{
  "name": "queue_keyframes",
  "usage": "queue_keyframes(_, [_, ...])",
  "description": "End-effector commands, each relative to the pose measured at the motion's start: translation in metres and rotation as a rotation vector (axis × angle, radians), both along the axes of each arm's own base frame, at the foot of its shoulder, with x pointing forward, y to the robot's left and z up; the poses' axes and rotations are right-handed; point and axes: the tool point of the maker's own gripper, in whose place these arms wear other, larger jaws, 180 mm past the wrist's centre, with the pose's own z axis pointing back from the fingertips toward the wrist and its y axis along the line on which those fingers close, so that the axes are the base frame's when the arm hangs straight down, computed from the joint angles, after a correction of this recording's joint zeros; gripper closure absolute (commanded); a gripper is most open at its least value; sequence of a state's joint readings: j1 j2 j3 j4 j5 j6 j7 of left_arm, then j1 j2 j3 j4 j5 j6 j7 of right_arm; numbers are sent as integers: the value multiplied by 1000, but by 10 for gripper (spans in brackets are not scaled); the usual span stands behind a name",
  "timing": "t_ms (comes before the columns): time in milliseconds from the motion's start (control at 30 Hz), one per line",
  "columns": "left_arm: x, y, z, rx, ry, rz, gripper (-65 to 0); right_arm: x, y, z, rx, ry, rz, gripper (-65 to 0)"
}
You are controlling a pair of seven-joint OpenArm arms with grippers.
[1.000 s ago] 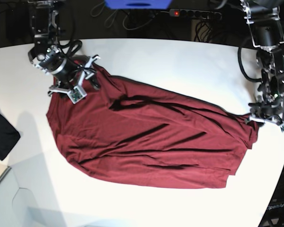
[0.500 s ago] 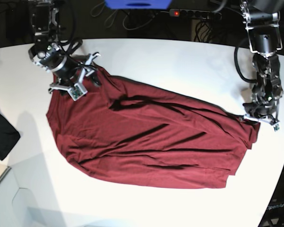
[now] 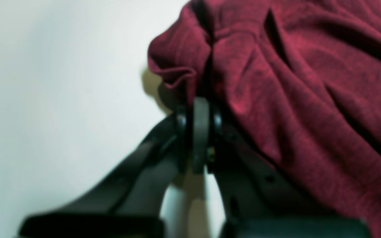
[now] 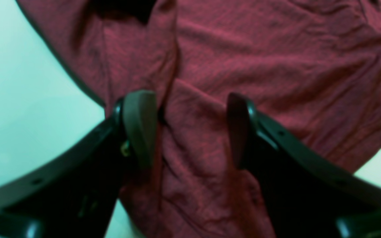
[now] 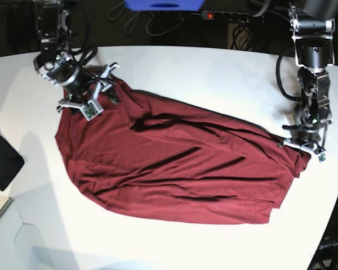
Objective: Layout the t-shirt on the table in an organized manner, then fold the t-shirt properly
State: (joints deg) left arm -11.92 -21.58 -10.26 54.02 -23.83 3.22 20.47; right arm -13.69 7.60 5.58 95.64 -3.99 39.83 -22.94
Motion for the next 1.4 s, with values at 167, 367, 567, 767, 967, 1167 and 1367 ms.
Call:
queue_keyframes(167, [-4,13,27,65,-29,-30,-1,4,2,19,15,-59,12,-344])
queue_keyframes(367, [-14,29,51,135,-60,-57,-1,3,-4,19,-7,-59,17,-344])
queue_keyframes(567, [-34,49,67,159,-95,-9,-1,-4,-24,16,-21,-46,-36,-344])
queue_keyframes(767, [-46,48,72,183,-96,-27,-1,-19,-25,10,-21,-18,-40,-348])
queue_keyframes(967, [-49,45,70,181,-92,-30,-1,-33,-15,25,-24,-43,-14,-377])
queue_keyframes(1167, [-50,47,66,178,-83,-25,-1,-45,-12,22,-20,-19,-13,-381])
queue_keyframes(1367, [-50,46,67,178,-84,-27,-1,-58,7,3,20,43,17,-380])
